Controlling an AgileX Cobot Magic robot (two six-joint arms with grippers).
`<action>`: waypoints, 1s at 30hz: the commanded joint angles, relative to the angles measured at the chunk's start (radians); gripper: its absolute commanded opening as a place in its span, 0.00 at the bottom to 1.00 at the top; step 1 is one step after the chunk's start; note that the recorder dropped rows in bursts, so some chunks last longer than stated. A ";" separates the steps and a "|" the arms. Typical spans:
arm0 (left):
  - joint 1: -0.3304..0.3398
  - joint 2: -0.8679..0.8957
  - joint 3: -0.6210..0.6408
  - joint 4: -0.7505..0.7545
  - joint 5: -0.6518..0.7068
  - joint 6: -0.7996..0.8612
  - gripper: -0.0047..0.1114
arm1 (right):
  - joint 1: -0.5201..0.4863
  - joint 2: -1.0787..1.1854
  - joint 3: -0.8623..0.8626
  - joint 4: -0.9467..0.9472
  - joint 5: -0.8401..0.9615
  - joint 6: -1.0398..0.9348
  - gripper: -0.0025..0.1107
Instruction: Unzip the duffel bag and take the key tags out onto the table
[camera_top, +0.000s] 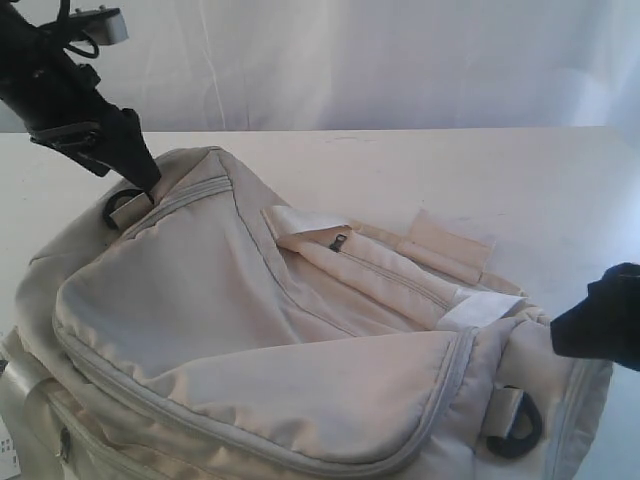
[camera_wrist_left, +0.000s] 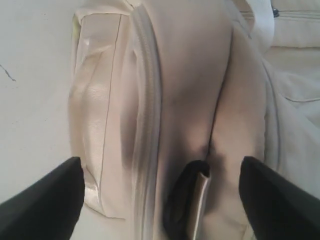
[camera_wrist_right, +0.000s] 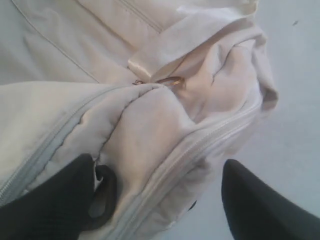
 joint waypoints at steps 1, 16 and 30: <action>0.001 0.040 -0.005 -0.051 0.011 -0.010 0.69 | 0.006 0.048 0.063 0.069 -0.023 -0.044 0.61; 0.001 0.107 -0.005 0.022 0.093 -0.041 0.04 | 0.006 0.191 0.135 0.055 -0.194 -0.113 0.10; 0.042 0.103 -0.005 0.197 0.137 -0.210 0.04 | 0.006 0.619 -0.300 -0.036 -0.177 -0.152 0.02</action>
